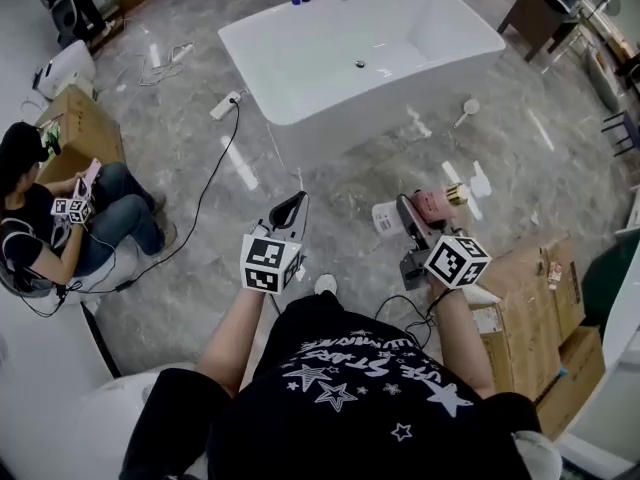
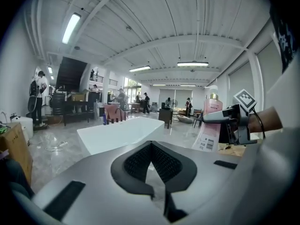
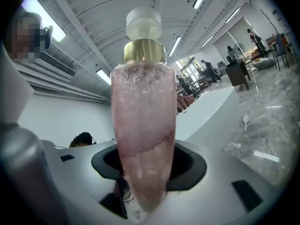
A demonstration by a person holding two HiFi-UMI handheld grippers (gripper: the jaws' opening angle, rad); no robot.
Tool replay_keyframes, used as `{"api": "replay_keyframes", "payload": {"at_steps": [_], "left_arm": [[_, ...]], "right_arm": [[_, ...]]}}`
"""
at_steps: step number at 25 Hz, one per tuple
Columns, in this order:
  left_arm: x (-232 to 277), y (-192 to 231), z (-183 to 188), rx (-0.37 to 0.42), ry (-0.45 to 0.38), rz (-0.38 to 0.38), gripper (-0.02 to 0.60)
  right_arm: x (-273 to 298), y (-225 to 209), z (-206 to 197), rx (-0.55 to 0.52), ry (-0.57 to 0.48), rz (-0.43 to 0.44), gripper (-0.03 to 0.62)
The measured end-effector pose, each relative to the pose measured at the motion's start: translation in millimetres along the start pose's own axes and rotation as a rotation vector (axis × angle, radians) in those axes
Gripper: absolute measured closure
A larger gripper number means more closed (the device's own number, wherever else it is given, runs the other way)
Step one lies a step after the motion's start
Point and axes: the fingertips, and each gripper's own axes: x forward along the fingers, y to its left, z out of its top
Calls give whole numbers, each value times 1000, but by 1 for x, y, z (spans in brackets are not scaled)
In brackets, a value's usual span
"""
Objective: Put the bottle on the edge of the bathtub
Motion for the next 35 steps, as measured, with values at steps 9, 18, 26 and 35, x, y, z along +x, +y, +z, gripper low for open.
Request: {"api": "replay_keyframes", "payload": {"at_steps": [9,18,26,35], "left_arm": [[59,62,20,-57,36,39,566],[154,143,23,-97,83,173,566],[287,213,70,-112,131,253,566],[382,281,103,-171,159,344,566]], "right_arm": [[109,-28,37,27,54,29,365],[266,-80,66,22,137,144,365],[430,-133,134,-42,222,244,365],[563,-179,174,-111,320,275,365]]}}
